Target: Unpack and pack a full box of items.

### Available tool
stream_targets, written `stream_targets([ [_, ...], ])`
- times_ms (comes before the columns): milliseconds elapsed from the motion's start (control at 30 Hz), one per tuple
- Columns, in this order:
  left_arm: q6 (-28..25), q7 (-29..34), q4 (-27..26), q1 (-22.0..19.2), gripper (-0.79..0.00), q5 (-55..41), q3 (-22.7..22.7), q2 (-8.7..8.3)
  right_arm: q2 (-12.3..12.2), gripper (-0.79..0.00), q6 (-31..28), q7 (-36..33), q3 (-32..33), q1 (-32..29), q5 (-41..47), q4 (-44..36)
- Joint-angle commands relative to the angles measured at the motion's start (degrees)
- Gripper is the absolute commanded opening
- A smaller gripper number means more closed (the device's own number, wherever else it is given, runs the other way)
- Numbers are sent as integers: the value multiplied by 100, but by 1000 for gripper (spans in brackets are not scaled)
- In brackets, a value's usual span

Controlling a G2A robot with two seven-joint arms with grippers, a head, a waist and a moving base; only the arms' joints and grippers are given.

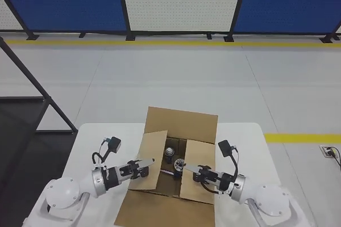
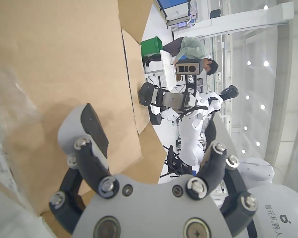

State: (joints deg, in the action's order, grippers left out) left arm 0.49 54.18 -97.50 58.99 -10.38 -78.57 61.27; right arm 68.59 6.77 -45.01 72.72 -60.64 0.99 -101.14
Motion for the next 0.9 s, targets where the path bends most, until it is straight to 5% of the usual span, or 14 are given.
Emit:
stream_targets([
  [0,47,-48,21,-31,0,75,93,5,-3,0,7,69,27,-33,45,-5],
  [867,517,-382,252,-206,0,599,612,16,8,0,460,213,-436,205,-304,167],
])
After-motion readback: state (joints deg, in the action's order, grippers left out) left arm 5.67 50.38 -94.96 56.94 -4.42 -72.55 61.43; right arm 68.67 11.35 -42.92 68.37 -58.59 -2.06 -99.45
